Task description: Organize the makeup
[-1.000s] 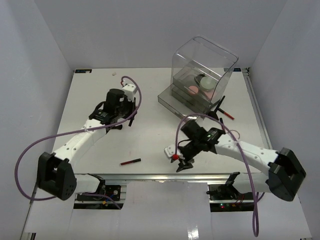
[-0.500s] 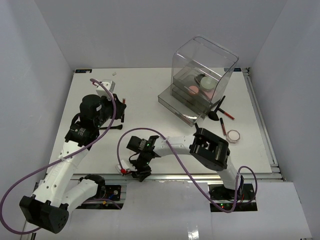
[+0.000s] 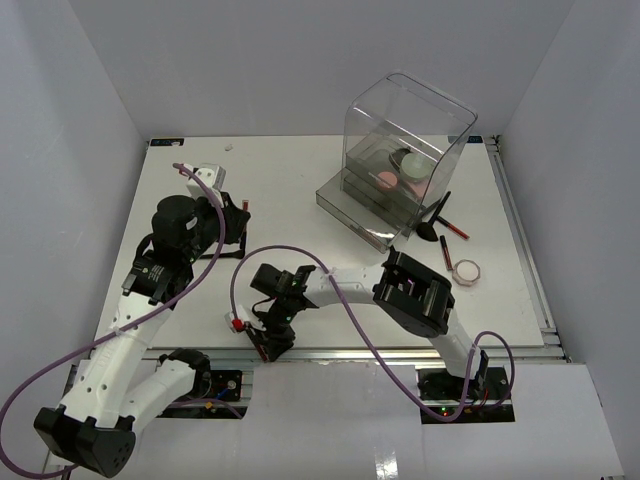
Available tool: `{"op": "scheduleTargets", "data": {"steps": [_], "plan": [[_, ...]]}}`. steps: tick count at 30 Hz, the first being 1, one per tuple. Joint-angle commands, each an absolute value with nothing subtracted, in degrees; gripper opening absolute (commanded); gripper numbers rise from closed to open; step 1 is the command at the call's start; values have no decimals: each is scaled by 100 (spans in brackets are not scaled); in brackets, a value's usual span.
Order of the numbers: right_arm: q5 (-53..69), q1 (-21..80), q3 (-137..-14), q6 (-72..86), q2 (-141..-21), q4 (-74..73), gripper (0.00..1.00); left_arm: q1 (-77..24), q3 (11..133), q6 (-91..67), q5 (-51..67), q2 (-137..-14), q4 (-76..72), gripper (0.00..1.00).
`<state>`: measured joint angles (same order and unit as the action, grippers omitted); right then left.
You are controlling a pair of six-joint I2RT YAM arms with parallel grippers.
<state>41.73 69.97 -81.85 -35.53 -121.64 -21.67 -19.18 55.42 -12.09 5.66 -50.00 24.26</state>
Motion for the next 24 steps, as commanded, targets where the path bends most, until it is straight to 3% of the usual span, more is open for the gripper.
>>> {"op": "scheduleTargets", "data": {"steps": [1,5,9,12,16,18,19,23,24], "plan": [[4065,6741,-8130,-3556,-12156,-1914,37,-1890,5505,-1286,700,-4898,2455,0],[4120,6810,-8250,-3845,-12111,-2249,36,-1890,5542,-1277,670,-4821,2563,0],[3698,6694,-7804,-3697,-11145,-1862,37,-1890,5629,-1229,541,-4684,2688,0],[3531,6884,-7557,-3062,-10717,-1318,57,-1890,5654,-1204,459,-4619,2702,0],[2870,7577,-7220,-1700,-11011,-322,69,-1890,5661,-1238,348,-4521,2716,0],[2015,7854,-7294,-1375,-11342,-255,70,-1890,5651,-1231,178,-4422,2768,0],[2064,7917,-7507,-1312,-11618,-365,69,-1890,5660,-1213,125,-4336,2803,0],[2104,7879,-7687,-1592,-11614,-504,29,-1890,5679,-1187,104,-4196,2924,0],[2115,7834,-7633,-1656,-11527,-490,24,-1890,5663,-1187,124,-4189,2930,0]]}}
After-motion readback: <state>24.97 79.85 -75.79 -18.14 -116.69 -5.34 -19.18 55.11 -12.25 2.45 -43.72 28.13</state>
